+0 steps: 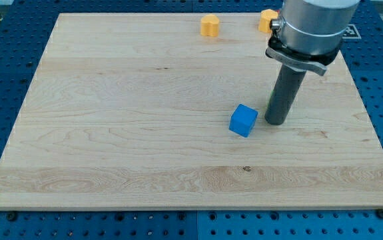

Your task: Push the green circle below the yellow hexagon

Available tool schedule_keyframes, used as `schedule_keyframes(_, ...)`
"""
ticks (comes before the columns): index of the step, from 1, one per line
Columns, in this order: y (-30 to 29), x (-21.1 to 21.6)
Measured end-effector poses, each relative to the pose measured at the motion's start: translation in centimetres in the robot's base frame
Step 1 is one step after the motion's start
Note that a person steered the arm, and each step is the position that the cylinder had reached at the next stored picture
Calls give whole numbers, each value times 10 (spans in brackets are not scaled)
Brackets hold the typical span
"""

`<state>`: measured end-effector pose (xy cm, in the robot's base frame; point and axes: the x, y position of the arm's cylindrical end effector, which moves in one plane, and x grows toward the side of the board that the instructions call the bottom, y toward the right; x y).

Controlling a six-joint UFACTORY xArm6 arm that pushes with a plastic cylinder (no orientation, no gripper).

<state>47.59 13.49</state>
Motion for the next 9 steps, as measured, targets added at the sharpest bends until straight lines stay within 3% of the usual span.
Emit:
schedule_keyframes(5,0,-64)
schedule_keyframes(7,24,-35)
schedule_keyframes(8,38,-49)
schedule_keyframes(9,16,-60)
